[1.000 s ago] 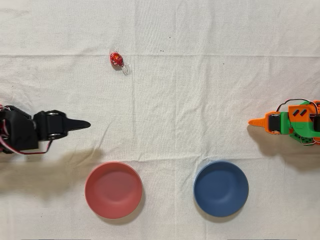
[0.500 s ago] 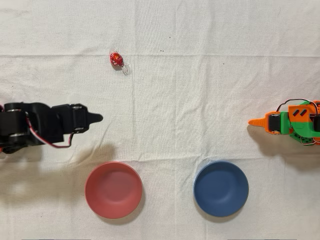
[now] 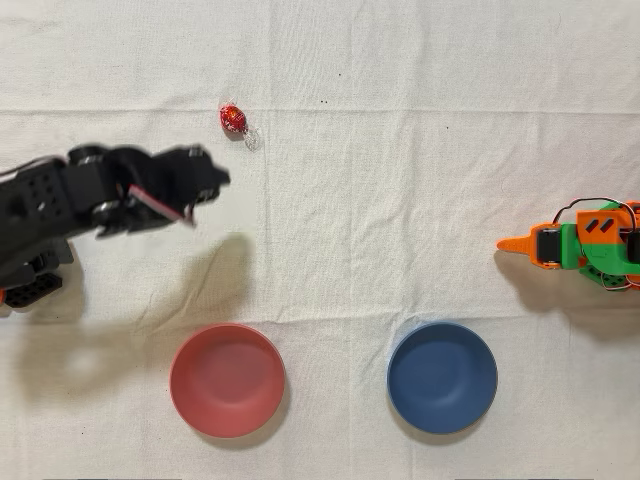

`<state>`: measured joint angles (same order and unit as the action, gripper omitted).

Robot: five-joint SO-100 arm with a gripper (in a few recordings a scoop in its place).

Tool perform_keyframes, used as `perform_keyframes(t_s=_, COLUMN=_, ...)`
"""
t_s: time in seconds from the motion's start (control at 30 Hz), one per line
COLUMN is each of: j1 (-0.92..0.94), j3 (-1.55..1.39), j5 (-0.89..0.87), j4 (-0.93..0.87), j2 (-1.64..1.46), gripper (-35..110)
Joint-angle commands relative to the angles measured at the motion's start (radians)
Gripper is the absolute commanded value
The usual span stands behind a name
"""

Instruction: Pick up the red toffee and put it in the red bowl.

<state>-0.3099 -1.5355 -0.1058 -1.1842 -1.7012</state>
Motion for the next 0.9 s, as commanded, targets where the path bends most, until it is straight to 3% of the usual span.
perform_keyframes(t_s=0.0, j1=-0.060, j3=0.123, j5=0.011, j4=0.000, j2=0.023, gripper=1)
perform_keyframes(t_s=0.1, j1=-0.100, j3=0.132, j5=0.138, j4=0.005, j2=0.057, gripper=1)
perform_keyframes(t_s=0.47, j1=-0.212, j3=0.195, j5=0.325, j4=0.011, j2=0.169, gripper=1)
perform_keyframes(t_s=0.87, j1=-0.244, j3=0.118, j5=0.302, j4=0.178, j2=0.190, gripper=3)
